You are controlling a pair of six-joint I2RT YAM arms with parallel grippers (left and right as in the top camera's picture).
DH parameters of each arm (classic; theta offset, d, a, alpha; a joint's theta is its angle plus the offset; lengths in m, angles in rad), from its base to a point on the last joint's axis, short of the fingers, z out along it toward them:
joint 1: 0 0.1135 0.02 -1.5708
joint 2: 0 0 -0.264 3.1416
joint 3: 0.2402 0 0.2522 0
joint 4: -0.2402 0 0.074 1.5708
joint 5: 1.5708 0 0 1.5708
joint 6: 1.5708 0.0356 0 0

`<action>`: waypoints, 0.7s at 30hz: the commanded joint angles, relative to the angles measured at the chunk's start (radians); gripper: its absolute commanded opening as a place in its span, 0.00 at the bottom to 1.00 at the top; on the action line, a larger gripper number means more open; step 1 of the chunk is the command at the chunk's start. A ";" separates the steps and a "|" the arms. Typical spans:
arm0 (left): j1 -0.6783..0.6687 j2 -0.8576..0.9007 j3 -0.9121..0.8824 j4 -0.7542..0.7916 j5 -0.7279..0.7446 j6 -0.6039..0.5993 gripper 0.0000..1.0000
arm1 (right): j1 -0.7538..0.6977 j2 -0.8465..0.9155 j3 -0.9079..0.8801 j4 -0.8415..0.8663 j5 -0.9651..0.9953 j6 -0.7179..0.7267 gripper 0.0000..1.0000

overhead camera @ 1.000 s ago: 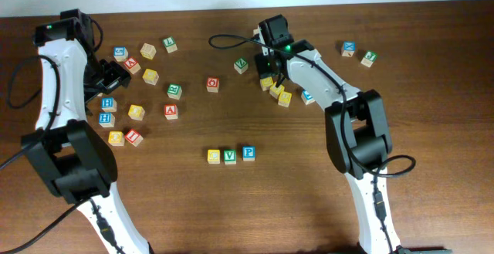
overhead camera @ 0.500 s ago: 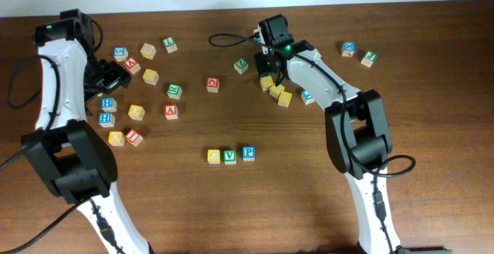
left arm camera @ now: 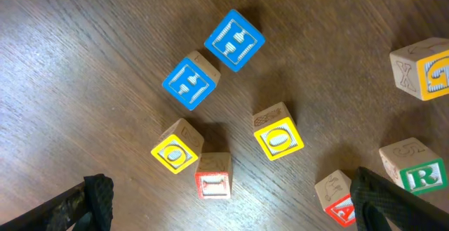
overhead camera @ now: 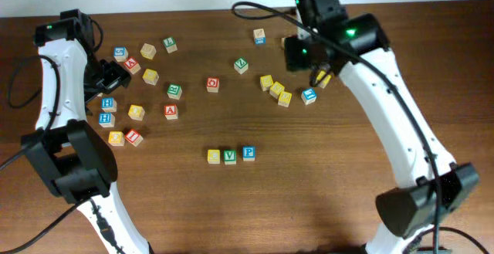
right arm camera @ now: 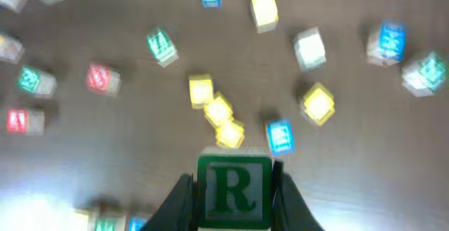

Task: Spell out CVPR
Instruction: 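Carry the R block and set it right of the P block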

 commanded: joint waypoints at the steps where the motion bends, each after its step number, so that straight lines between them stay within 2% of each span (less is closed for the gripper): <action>1: 0.005 -0.010 0.001 -0.002 -0.004 0.005 0.99 | 0.006 0.017 -0.026 -0.161 -0.004 0.206 0.14; 4: 0.005 -0.010 0.001 -0.002 -0.004 0.005 0.99 | 0.044 0.019 -0.142 -0.153 -0.064 0.218 0.14; 7: 0.005 -0.010 0.001 -0.002 -0.004 0.005 0.99 | 0.109 0.019 -0.313 -0.069 -0.064 0.273 0.15; 10: 0.005 -0.010 0.001 -0.002 -0.004 0.005 0.99 | 0.175 0.019 -0.510 0.078 -0.077 0.352 0.15; 13: 0.005 -0.010 0.001 -0.002 -0.004 0.005 0.99 | 0.215 0.019 -0.628 0.211 -0.106 0.371 0.15; 17: 0.005 -0.010 0.001 -0.002 -0.004 0.005 0.99 | 0.269 0.019 -0.711 0.356 -0.071 0.369 0.16; 21: 0.005 -0.010 0.001 -0.002 -0.004 0.005 0.99 | 0.270 0.027 -0.723 0.370 0.019 0.369 0.16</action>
